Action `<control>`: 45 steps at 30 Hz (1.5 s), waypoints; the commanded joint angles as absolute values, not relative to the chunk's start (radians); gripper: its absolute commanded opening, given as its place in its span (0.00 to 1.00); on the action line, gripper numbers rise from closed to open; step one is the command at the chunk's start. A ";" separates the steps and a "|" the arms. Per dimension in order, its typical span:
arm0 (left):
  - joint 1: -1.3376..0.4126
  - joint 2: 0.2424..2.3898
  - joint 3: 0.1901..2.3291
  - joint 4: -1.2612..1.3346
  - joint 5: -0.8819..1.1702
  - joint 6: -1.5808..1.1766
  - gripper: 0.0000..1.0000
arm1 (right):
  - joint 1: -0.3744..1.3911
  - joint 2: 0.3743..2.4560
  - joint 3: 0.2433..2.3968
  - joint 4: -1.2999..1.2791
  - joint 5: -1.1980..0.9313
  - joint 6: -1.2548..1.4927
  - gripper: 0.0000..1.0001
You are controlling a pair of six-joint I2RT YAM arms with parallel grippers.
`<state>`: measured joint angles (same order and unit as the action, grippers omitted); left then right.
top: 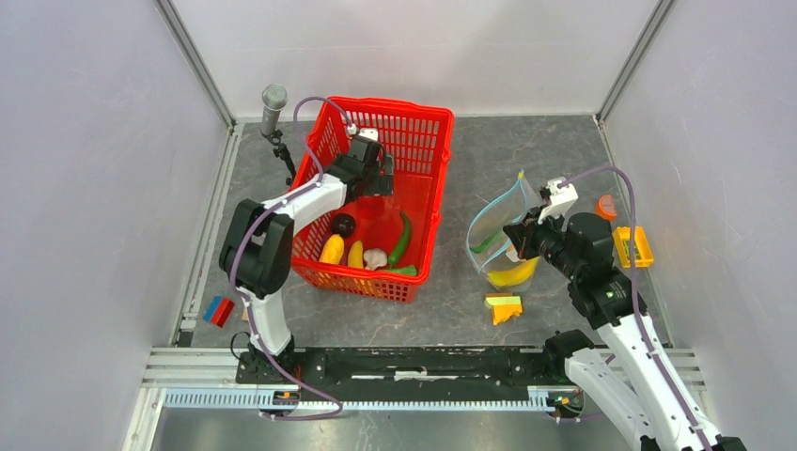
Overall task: Place the food in the zip-top bag and seal the zipper
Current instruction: Pick up the fake fruit from the bin.
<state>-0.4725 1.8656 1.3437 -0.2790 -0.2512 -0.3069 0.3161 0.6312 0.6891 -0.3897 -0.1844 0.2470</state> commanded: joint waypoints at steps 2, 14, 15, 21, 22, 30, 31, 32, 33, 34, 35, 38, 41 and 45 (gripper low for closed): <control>-0.463 1.907 1.397 -0.160 -0.319 -0.358 1.00 | 0.318 0.638 0.707 -0.353 -0.205 0.244 0.00; -0.456 1.960 1.385 -0.190 -0.292 -0.383 1.00 | 0.318 0.641 0.693 -0.348 -0.211 0.238 0.00; -0.456 1.958 1.378 -0.185 -0.289 -0.385 1.00 | 0.317 0.639 0.693 -0.347 -0.214 0.238 0.00; -0.456 1.961 1.378 -0.203 -0.284 -0.382 0.93 | 0.317 0.625 0.694 -0.352 -0.213 0.238 0.00; -0.456 1.960 1.376 -0.204 -0.282 -0.382 0.91 | 0.317 0.622 0.695 -0.354 -0.212 0.237 0.00; -0.456 1.891 1.348 -0.196 -0.232 -0.390 0.63 | 0.317 0.607 0.695 -0.363 -0.205 0.241 0.00; -0.456 1.872 1.333 -0.187 -0.216 -0.390 0.60 | 0.318 0.605 0.695 -0.362 -0.203 0.243 0.00; -0.456 1.847 1.320 -0.179 -0.196 -0.391 0.58 | 0.317 0.602 0.693 -0.361 -0.202 0.246 0.00; -0.457 1.822 1.310 -0.175 -0.181 -0.391 0.57 | 0.316 0.602 0.692 -0.361 -0.205 0.249 0.00; -0.457 1.797 1.299 -0.172 -0.167 -0.391 0.54 | 0.318 0.601 0.690 -0.361 -0.206 0.253 0.00; -0.457 1.776 1.290 -0.172 -0.148 -0.392 0.53 | 0.317 0.601 0.689 -0.359 -0.208 0.254 0.00; -0.459 1.690 1.252 -0.166 -0.103 -0.400 0.52 | 0.317 0.594 0.684 -0.357 -0.214 0.262 0.00; -0.465 1.591 1.213 -0.152 -0.055 -0.402 0.51 | 0.318 0.586 0.676 -0.353 -0.220 0.272 0.00; -0.482 1.452 1.171 -0.146 0.041 -0.414 0.51 | 0.317 0.577 0.663 -0.353 -0.232 0.284 0.00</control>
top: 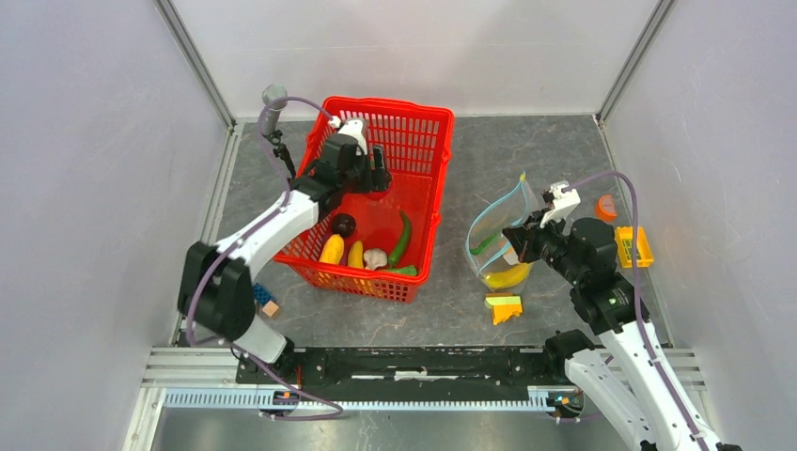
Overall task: Place the food in the zip-top bag and seal the zipper
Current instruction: Pick up the fake fruit from the bin, then place the fake fruit in the zipper food storage bag.
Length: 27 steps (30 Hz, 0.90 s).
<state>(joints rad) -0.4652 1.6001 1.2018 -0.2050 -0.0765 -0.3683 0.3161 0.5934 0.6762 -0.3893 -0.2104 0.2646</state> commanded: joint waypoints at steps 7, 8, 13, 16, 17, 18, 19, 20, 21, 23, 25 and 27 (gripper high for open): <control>-0.598 1.245 1.130 -0.131 0.126 -0.448 0.54 | 0.317 0.542 0.632 -0.341 -0.248 0.315 0.00; -0.624 1.224 1.131 -0.135 0.110 -0.448 0.55 | 0.318 0.538 0.625 -0.335 -0.255 0.323 0.00; -0.705 1.211 1.149 -0.155 0.110 -0.446 0.55 | 0.317 0.534 0.612 -0.326 -0.286 0.336 0.00; -0.782 1.210 1.165 -0.143 0.107 -0.418 0.55 | 0.318 0.531 0.619 -0.330 -0.285 0.334 0.00; -0.815 1.209 1.169 -0.131 0.107 -0.410 0.55 | 0.317 0.529 0.621 -0.329 -0.286 0.333 0.00; -0.844 1.213 1.177 -0.117 0.114 -0.403 0.56 | 0.318 0.528 0.623 -0.326 -0.289 0.334 0.00; -0.868 1.219 1.184 -0.105 0.126 -0.401 0.56 | 0.318 0.528 0.624 -0.324 -0.293 0.333 0.00; -0.895 1.226 1.192 -0.086 0.138 -0.399 0.56 | 0.317 0.526 0.625 -0.321 -0.297 0.334 0.00; -0.918 1.237 1.199 -0.064 0.142 -0.400 0.56 | 0.318 0.525 0.626 -0.322 -0.301 0.335 0.00; -0.974 1.268 1.220 -0.030 0.146 -0.396 0.56 | 0.317 0.521 0.626 -0.316 -0.307 0.339 0.00; -1.024 1.310 1.255 -0.029 0.124 -0.377 0.56 | 0.318 0.518 0.627 -0.316 -0.307 0.344 0.00; -1.062 1.347 1.278 -0.019 0.081 -0.362 0.56 | 0.318 0.515 0.635 -0.321 -0.311 0.344 0.00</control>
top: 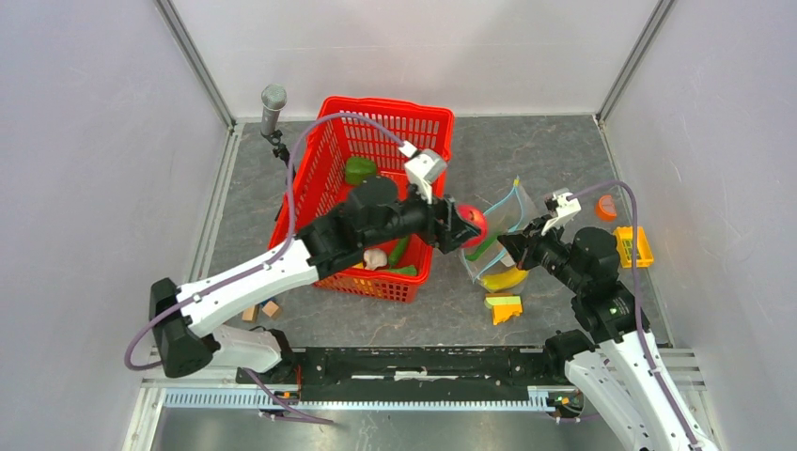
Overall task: Place the food in the zip-top bag and seal the zipper
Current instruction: Place the fake fruit in the zipper food storage bag.
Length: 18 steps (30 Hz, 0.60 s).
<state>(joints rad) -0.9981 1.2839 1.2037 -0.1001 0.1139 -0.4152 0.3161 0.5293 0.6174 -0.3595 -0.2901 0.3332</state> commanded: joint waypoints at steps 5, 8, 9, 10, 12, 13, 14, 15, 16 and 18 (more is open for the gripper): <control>-1.093 1.419 1.320 -0.006 0.007 -0.325 0.56 | 0.317 0.503 0.674 -0.363 -0.310 0.335 0.00; -1.105 1.461 1.334 -0.018 -0.049 -0.308 0.56 | 0.318 0.486 0.700 -0.391 -0.301 0.329 0.01; -1.105 1.474 1.340 -0.028 -0.062 -0.305 0.56 | 0.318 0.481 0.708 -0.402 -0.302 0.326 0.01; -1.107 1.493 1.350 -0.042 -0.076 -0.301 0.56 | 0.317 0.475 0.716 -0.410 -0.306 0.325 0.01; -1.112 1.520 1.362 -0.065 -0.115 -0.287 0.56 | 0.317 0.472 0.733 -0.439 -0.310 0.319 0.01; -1.115 1.531 1.362 -0.067 -0.130 -0.284 0.56 | 0.318 0.468 0.740 -0.450 -0.313 0.316 0.01; -1.117 1.541 1.362 -0.069 -0.147 -0.282 0.56 | 0.317 0.465 0.743 -0.458 -0.316 0.316 0.01; -1.120 1.549 1.364 -0.071 -0.170 -0.280 0.56 | 0.318 0.461 0.748 -0.466 -0.320 0.316 0.01; -1.126 1.553 1.364 -0.074 -0.193 -0.274 0.56 | 0.317 0.457 0.751 -0.473 -0.323 0.316 0.01; -1.138 1.561 1.364 -0.071 -0.251 -0.258 0.56 | 0.318 0.445 0.757 -0.483 -0.331 0.317 0.01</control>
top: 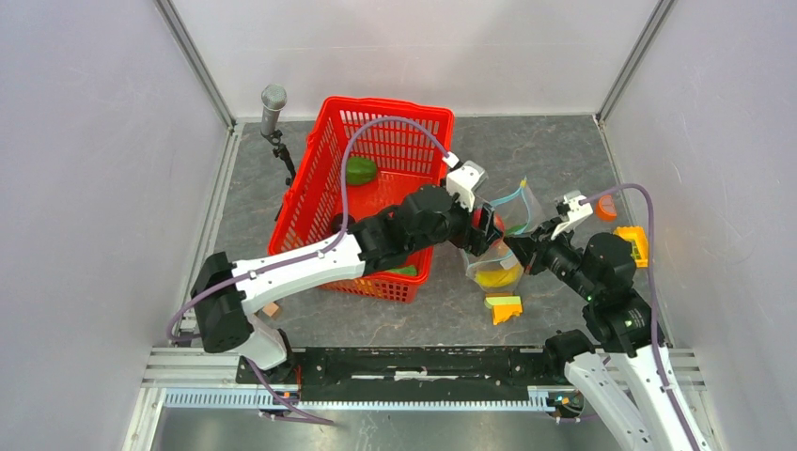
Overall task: Place the food in the zip-top bag and seal the zipper
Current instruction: Place the fake fruit in the zipper food storage bag.
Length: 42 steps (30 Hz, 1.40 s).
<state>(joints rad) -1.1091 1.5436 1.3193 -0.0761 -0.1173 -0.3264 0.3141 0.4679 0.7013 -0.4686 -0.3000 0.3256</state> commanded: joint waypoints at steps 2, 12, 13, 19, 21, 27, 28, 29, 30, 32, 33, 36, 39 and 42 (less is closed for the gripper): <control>-1.146 1.573 1.381 -0.079 -0.272 -0.248 0.59 | 0.317 0.434 0.764 -0.490 -0.341 0.323 0.01; -1.163 1.631 1.428 0.022 -0.202 -0.295 0.75 | 0.318 0.370 0.756 -0.502 -0.249 0.382 0.02; -1.163 1.642 1.439 0.011 -0.184 -0.293 0.78 | 0.318 0.370 0.755 -0.502 -0.241 0.385 0.02; -1.163 1.641 1.444 0.028 -0.068 -0.290 1.00 | 0.318 0.355 0.714 -0.464 -0.197 0.425 0.01; -1.163 1.620 1.441 0.021 -0.062 -0.282 1.00 | 0.318 0.357 0.709 -0.455 -0.188 0.430 0.01; -1.163 1.511 1.417 0.019 -0.017 -0.253 1.00 | 0.318 0.349 0.681 -0.410 -0.124 0.461 0.01; -1.163 1.481 1.405 0.018 -0.018 -0.249 1.00 | 0.317 0.344 0.673 -0.400 -0.110 0.474 0.01; -1.163 1.452 1.385 0.018 -0.023 -0.244 1.00 | 0.317 0.341 0.661 -0.385 -0.097 0.481 0.01; -1.163 1.416 1.364 0.012 -0.035 -0.238 1.00 | 0.318 0.341 0.653 -0.369 -0.094 0.487 0.01; -1.163 1.337 1.314 0.005 -0.077 -0.222 1.00 | 0.318 0.338 0.644 -0.326 -0.118 0.475 0.00; -1.163 1.299 1.288 0.005 -0.117 -0.211 1.00 | 0.317 0.330 0.640 -0.280 -0.144 0.455 0.00; -1.162 1.212 1.219 -0.081 -0.252 -0.189 1.00 | 0.317 0.279 0.631 -0.134 -0.228 0.415 0.00; -1.154 1.155 1.162 -0.131 -0.357 -0.176 1.00 | 0.318 0.285 0.659 -0.166 -0.103 0.402 0.01; -1.141 1.132 1.137 -0.188 -0.453 -0.179 1.00 | 0.317 0.372 0.716 -0.338 0.042 0.382 0.01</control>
